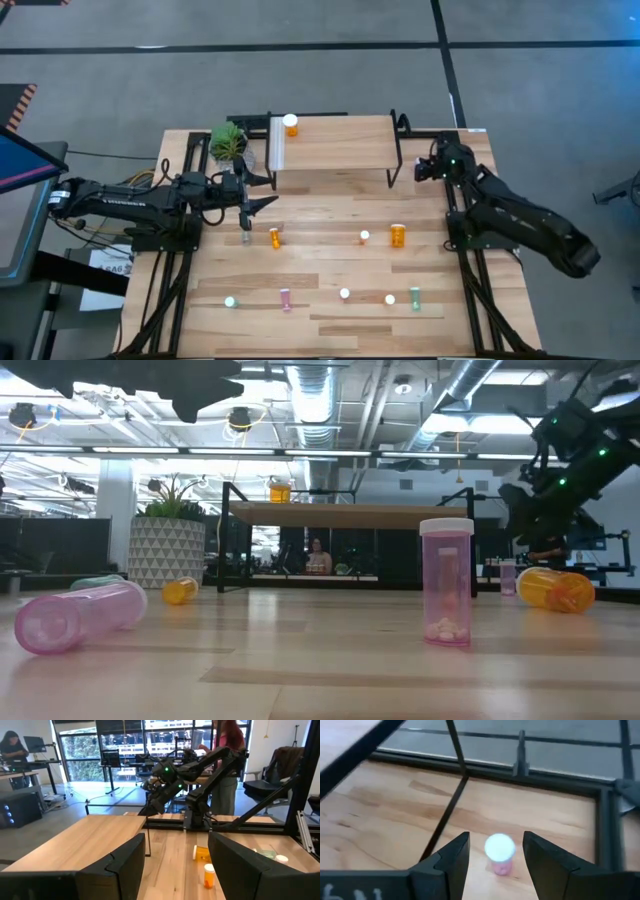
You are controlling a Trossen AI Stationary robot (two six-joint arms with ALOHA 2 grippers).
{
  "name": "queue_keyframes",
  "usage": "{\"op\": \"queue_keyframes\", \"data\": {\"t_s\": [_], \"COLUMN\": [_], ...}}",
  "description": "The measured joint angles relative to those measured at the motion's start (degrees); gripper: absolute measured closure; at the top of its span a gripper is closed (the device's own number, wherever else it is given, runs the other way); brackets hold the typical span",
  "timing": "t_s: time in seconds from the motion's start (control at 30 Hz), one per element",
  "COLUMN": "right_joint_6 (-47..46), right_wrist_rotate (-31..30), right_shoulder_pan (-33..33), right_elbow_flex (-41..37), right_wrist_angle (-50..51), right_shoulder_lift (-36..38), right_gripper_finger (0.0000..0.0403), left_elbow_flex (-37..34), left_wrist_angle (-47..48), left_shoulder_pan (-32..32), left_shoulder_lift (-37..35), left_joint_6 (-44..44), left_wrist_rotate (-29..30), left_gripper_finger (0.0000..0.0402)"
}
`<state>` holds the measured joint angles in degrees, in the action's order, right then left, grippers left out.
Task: Pick and place medicine bottles onto shelf by color
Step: Put the top pink pill bottle on the shelf
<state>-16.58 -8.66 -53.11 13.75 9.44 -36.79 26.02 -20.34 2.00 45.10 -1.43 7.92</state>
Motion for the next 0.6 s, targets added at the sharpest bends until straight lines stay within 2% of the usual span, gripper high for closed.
{"op": "queue_keyframes", "data": {"t_s": [0.33,0.6], "right_joint_6": [-3.1,-4.7], "right_wrist_rotate": [1.5,1.0], "right_shoulder_pan": [-1.5,-1.3], "right_elbow_flex": [0.2,1.8], "right_wrist_angle": [-5.2,-3.2], "right_shoulder_lift": [-9.2,-10.4], "right_gripper_finger": [0.0196,0.0196], "left_elbow_flex": [0.0,0.0], "left_wrist_angle": [0.0,0.3], "left_shoulder_pan": [0.0,0.0], "left_shoulder_lift": [0.0,0.0], "left_joint_6": [0.0,0.2], "left_wrist_rotate": [0.0,0.0], "left_gripper_finger": [0.0196,0.0196]}}
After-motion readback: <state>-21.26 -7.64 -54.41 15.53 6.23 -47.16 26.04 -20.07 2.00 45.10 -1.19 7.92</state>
